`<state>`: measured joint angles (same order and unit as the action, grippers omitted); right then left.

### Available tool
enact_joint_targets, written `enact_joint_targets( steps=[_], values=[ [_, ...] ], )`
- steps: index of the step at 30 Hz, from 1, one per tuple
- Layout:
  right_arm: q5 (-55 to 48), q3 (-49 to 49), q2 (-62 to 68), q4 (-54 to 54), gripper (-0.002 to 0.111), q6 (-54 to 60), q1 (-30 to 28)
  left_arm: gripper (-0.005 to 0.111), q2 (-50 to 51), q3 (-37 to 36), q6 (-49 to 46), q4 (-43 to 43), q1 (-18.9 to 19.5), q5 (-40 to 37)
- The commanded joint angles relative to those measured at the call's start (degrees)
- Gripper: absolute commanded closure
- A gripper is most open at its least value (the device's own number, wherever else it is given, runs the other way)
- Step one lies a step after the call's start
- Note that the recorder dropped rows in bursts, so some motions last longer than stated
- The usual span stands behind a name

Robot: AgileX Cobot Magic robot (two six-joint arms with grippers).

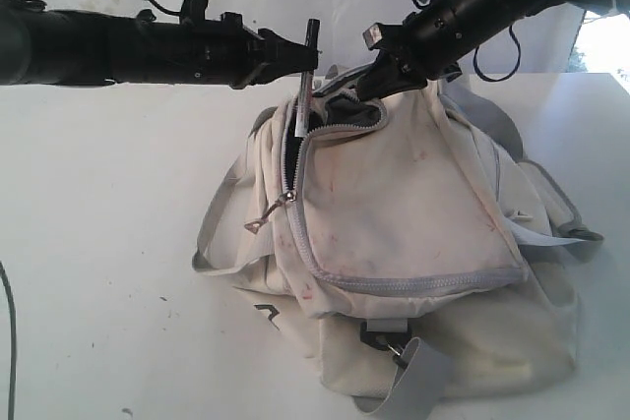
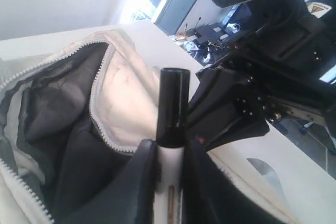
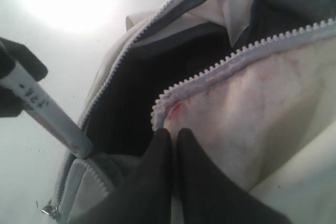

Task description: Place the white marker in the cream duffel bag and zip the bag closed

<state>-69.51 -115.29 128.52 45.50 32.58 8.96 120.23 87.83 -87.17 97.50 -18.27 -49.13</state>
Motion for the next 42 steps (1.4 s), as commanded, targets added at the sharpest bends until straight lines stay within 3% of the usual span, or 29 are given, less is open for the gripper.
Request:
enact_joint_targets(
  steps=[1,8,10,15,18,23,32,37,42],
  values=[
    [-0.46,0.1,-0.68,-0.41,0.108,0.83,-0.41,0.107,0.83,0.15,-3.27,2.44,-0.68,1.42],
    [-0.46,0.1,-0.58,-0.41,0.108,0.83,-0.41,0.107,4.5,0.15,-3.27,2.23,-0.68,1.64],
    [-0.46,0.1,-0.58,-0.41,0.108,0.83,-0.41,0.099,4.5,0.15,-3.27,0.92,-0.68,1.31],
    [-0.46,0.1,-0.58,-0.41,0.108,0.83,-0.41,0.053,4.5,0.15,-3.27,0.49,-0.68,-0.95],
    [-0.46,0.1,-0.58,-0.41,0.108,0.83,-0.41,0.043,4.5,0.15,-3.01,0.49,-0.68,-2.01],
    [-0.46,0.1,-0.37,-0.41,0.108,0.83,-0.41,0.04,2.76,0.15,-2.41,-3.83,0.08,-5.61],
    [-0.46,0.1,-0.38,-0.04,0.108,0.1,-0.41,0.04,-5.94,0.15,14.78,-26.99,4.42,-1.5],
    [-0.46,0.1,-0.38,2.97,0.108,-5.7,-0.31,0.039,-10.18,0.15,27.44,-40.95,4.95,-1.36],
    [-0.46,0.1,0.39,12.34,0.108,-7.31,-0.31,0.026,-12.98,0.15,40.9,-59.51,4.95,-1.45]
  ],
)
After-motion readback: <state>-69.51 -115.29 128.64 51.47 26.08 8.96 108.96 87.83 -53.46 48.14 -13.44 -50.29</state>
